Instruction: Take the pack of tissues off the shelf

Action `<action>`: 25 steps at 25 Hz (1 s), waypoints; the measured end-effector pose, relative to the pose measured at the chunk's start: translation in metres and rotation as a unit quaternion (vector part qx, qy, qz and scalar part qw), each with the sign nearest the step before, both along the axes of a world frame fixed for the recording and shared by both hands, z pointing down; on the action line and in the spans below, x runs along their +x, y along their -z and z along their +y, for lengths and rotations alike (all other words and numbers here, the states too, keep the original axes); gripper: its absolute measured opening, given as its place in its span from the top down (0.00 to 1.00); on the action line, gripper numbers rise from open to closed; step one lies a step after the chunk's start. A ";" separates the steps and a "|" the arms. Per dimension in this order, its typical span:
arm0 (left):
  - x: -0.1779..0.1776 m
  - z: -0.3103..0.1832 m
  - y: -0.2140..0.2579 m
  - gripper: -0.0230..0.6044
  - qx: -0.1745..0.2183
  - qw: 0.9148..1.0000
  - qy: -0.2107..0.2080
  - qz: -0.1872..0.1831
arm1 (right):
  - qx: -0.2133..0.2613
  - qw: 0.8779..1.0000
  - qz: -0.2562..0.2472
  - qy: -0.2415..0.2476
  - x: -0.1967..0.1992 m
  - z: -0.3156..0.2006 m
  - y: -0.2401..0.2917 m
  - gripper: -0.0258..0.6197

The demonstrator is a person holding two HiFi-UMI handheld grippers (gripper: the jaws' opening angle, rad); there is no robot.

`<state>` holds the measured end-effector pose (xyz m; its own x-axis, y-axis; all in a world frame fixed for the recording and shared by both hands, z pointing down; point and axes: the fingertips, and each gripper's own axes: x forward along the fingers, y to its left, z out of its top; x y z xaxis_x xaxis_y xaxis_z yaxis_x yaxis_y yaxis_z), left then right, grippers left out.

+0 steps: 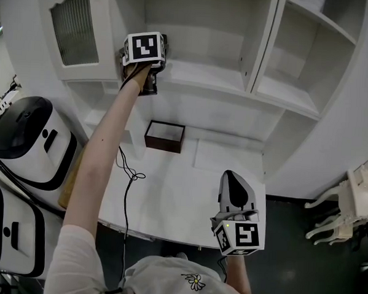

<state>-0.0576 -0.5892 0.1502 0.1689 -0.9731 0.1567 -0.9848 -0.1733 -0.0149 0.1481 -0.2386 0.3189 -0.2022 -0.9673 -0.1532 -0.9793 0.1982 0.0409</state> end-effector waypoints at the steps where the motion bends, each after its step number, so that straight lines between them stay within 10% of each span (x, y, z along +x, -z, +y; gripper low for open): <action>1: 0.000 -0.002 -0.004 0.28 -0.008 1.000 -0.001 0.006 | -0.001 1.000 -0.003 0.000 0.001 -0.001 -0.001 0.96; 25: 0.005 -0.036 -0.019 0.29 -0.060 0.998 -0.001 0.024 | -0.015 0.999 -0.036 0.008 0.009 -0.027 -0.016 0.96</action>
